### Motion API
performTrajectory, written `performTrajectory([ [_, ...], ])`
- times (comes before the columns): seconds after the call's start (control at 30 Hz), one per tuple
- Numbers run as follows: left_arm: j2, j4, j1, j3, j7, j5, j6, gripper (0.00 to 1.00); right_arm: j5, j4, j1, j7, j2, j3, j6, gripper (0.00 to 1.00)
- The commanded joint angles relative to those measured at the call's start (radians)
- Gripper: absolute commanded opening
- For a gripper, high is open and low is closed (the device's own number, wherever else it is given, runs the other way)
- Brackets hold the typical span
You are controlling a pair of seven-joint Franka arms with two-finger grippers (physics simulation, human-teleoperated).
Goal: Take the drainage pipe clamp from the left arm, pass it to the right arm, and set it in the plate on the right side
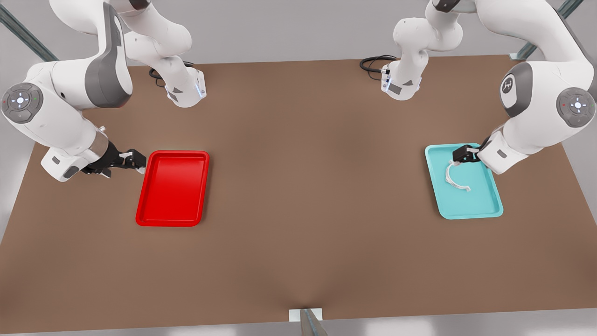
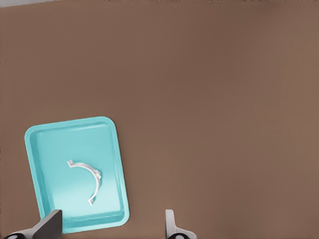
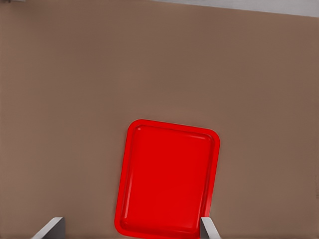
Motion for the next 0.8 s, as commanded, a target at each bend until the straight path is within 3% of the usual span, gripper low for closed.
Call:
performTrajectory([
  [0.0,0.0,-0.002,0.0,-0.001,0.043,0.014,0.035,1.0,-0.001,0.001,0.0,-0.005,-0.001,0.0,0.001,1.0],
  [0.2,-0.016,-0.299,0.003,0.007,0.322,-0.029,0.281,1.0,-0.003,0.001,0.0,-0.005,0.0,0.0,0.001,1.0],
  [0.23,-0.01,-0.382,0.028,0.016,0.178,-0.029,0.406,1.0,-0.003,0.001,0.0,-0.005,-0.001,0.0,0.001,1.0],
  [0.33,0.072,-0.408,0.031,0.062,-0.261,-0.021,0.489,0.99,-0.003,0.001,-0.007,-0.019,0.0,-0.002,0.001,1.0],
  [0.6,0.069,-0.667,0.031,0.172,-0.563,-0.014,0.864,0.96,-0.003,0.001,-0.008,-0.021,0.0,-0.002,0.001,1.0],
  [0.77,0.053,-0.773,0.031,0.241,-0.68,-0.015,0.968,0.96,-0.003,-0.001,-0.014,-0.028,0.0,-0.002,0.001,1.0],
])
